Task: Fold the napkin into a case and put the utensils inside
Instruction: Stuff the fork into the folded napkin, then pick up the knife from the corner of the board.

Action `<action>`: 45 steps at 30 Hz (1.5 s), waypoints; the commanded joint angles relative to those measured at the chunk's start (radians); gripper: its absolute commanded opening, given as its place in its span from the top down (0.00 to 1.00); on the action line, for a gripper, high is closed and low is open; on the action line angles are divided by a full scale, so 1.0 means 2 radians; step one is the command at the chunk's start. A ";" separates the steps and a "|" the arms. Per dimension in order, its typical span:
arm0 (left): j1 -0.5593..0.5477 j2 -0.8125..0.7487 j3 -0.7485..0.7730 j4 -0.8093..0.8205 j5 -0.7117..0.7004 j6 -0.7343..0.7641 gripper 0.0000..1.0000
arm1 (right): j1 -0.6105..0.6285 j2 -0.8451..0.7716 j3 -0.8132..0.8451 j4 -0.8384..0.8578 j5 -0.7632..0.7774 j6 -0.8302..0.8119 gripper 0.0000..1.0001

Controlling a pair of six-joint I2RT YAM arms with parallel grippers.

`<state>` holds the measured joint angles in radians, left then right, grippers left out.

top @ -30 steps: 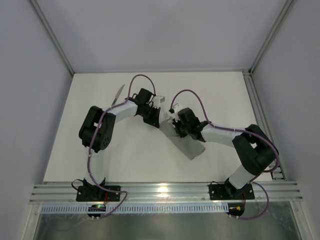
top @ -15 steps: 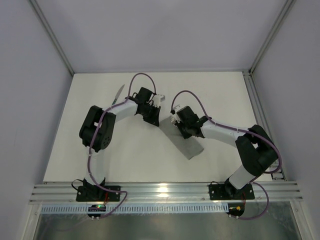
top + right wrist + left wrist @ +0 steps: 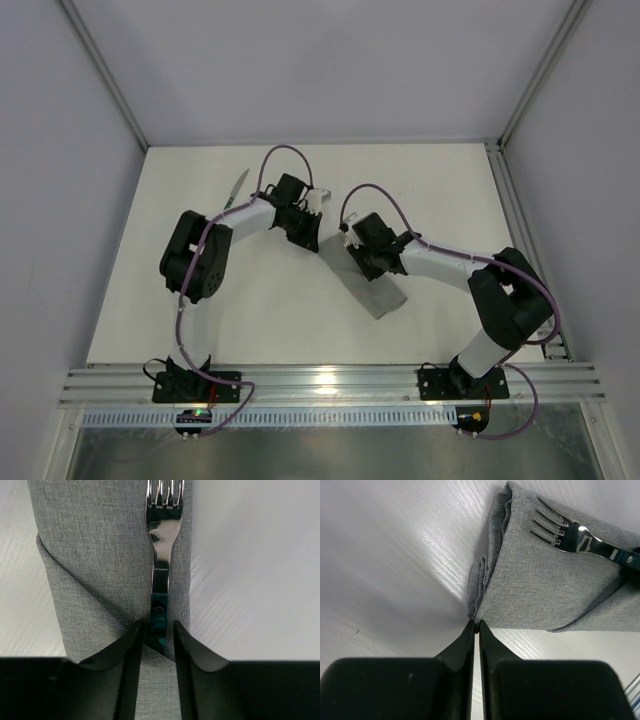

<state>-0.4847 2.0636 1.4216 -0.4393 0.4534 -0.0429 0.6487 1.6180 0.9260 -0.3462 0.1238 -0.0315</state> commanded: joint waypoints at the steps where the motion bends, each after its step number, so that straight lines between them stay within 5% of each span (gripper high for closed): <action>1: 0.005 0.001 0.016 -0.002 -0.020 0.011 0.92 | 0.004 0.002 0.016 -0.006 -0.008 -0.016 0.63; 8: 0.005 -0.035 0.030 -0.014 -0.069 0.037 0.85 | 0.004 -0.005 0.073 -0.023 0.005 -0.036 0.53; 14: 0.009 -0.078 0.055 -0.039 -0.121 0.072 0.64 | 0.004 0.008 0.143 -0.015 -0.002 -0.054 0.46; 18: 0.069 -0.105 0.085 -0.040 -0.163 0.077 0.41 | 0.003 0.026 0.190 -0.013 0.016 -0.056 0.43; 21: 0.145 -0.083 0.109 -0.050 -0.218 0.082 0.36 | 0.004 0.027 0.203 -0.011 0.027 -0.043 0.43; 26: 0.210 -0.008 0.156 -0.101 -0.241 0.121 0.32 | 0.004 0.018 0.192 -0.003 0.021 -0.019 0.43; 36: 0.215 0.017 0.120 -0.096 -0.191 0.145 0.25 | 0.004 0.000 0.171 -0.009 0.023 -0.003 0.43; 45: 0.217 0.096 0.169 -0.120 -0.241 0.143 0.44 | 0.004 -0.018 0.158 -0.012 0.026 0.000 0.43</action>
<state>-0.0601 2.2127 1.7405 -0.6579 0.0029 0.2401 0.6518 1.6493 1.2423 -0.3843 0.1589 -0.0460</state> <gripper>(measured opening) 0.576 0.573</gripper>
